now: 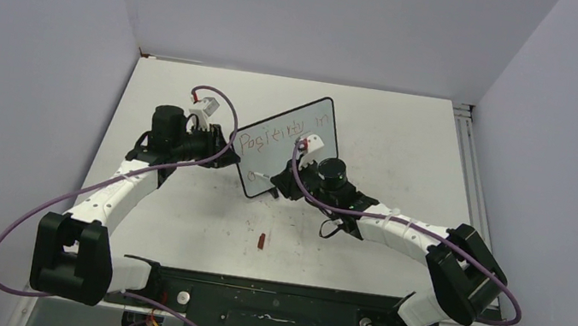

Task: Write a sentence on the whiteboard

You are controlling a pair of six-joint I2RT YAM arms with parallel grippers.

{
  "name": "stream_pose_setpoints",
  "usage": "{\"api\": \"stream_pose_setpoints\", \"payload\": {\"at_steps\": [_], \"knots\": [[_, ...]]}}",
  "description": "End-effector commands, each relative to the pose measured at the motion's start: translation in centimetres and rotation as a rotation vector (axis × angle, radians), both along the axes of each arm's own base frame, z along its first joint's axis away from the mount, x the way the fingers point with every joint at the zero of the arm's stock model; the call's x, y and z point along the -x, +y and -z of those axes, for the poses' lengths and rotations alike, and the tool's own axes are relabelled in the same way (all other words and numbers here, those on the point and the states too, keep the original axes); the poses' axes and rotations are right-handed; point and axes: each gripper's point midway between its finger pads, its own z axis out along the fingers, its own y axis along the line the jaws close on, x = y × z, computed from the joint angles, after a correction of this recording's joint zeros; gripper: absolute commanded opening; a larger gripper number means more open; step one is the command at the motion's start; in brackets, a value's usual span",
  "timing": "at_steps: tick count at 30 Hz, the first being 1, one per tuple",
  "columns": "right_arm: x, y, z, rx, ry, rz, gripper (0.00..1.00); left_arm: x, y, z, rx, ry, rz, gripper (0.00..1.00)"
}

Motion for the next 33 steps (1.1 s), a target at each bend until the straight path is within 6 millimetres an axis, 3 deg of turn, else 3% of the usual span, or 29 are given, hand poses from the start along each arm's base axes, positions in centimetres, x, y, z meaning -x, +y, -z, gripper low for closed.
{"api": "stream_pose_setpoints", "payload": {"at_steps": [1, 6, 21, 33], "knots": [[-1.4, 1.4, -6.0, -0.125, -0.132, 0.02, 0.05, -1.2, -0.5, -2.4, 0.026, -0.076, 0.018, 0.29], [-1.4, 1.4, -5.7, -0.116, -0.129, 0.026, 0.05, -1.2, -0.5, -2.4, 0.025, -0.075, 0.017, 0.29], [-0.8, -0.5, -2.1, -0.034, -0.085, 0.069, 0.05, -1.2, -0.5, -2.5, 0.026, -0.079, 0.017, 0.29], [-0.7, -1.3, -0.9, -0.007, -0.07, 0.094, 0.05, -1.3, -0.3, -2.7, 0.019, -0.086, 0.008, 0.29]]}}
